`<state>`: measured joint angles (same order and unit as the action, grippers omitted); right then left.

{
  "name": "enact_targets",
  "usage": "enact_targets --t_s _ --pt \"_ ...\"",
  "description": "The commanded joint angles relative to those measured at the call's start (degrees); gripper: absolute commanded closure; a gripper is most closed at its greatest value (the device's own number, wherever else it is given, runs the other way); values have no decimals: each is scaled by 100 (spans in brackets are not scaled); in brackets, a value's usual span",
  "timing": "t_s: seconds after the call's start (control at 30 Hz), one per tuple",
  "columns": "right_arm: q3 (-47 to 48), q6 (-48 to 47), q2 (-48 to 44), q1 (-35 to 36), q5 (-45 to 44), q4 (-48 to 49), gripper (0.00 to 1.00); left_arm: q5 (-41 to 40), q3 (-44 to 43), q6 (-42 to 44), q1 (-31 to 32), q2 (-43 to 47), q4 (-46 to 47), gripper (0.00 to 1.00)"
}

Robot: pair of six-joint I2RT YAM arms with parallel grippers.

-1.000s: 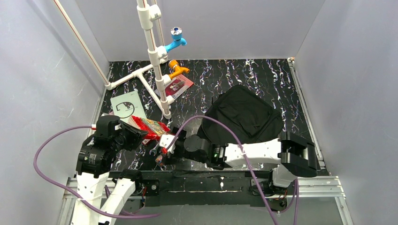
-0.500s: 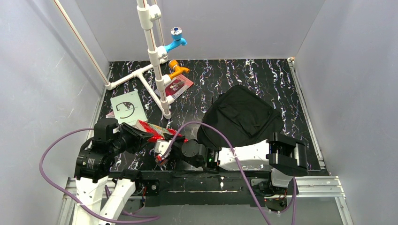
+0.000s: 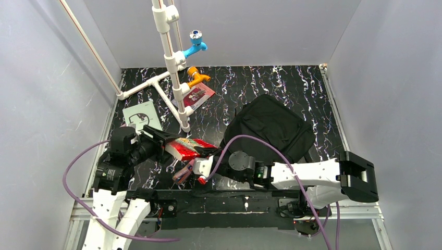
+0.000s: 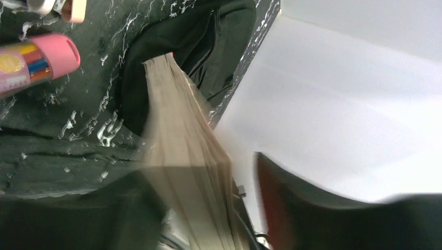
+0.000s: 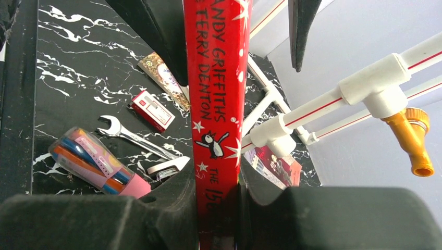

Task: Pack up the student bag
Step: Pick up the book from the center of the board.

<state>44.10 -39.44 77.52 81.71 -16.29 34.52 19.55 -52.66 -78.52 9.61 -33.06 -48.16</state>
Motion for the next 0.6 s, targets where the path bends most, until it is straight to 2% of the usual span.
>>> enact_targets --t_s 0.0,0.07,0.1,0.13,0.17,0.2,0.27,0.3,0.43,0.57 --pt "84 -258 -230 11 86 251 99 596 342 -281 -3 -77 1176 66" --pt "73 -230 -220 11 -63 197 99 681 434 -227 -3 -63 1468 83" --pt "98 -170 -219 11 -148 87 94 683 481 -194 -3 -34 1547 93" --pt "141 -63 -219 4 -222 -73 78 643 495 -152 -3 -3 1553 100" --pt "196 73 -242 3 -284 -266 61 567 505 -104 -3 36 1516 100" --pt "306 1060 -483 3 -562 -987 25 501 577 50 -3 92 1528 100" --pt "406 1907 -756 3 -606 -1767 14 461 590 292 -3 82 1563 100" --pt "432 2457 -918 3 -655 -2287 4 462 572 457 2 35 1572 100" --pt "550 4686 -1537 -21 -1281 -3825 2 575 407 1311 -3 -199 1599 100" --pt "590 5502 -1882 -45 -1580 -4979 2 465 445 1996 -3 -142 1686 100"
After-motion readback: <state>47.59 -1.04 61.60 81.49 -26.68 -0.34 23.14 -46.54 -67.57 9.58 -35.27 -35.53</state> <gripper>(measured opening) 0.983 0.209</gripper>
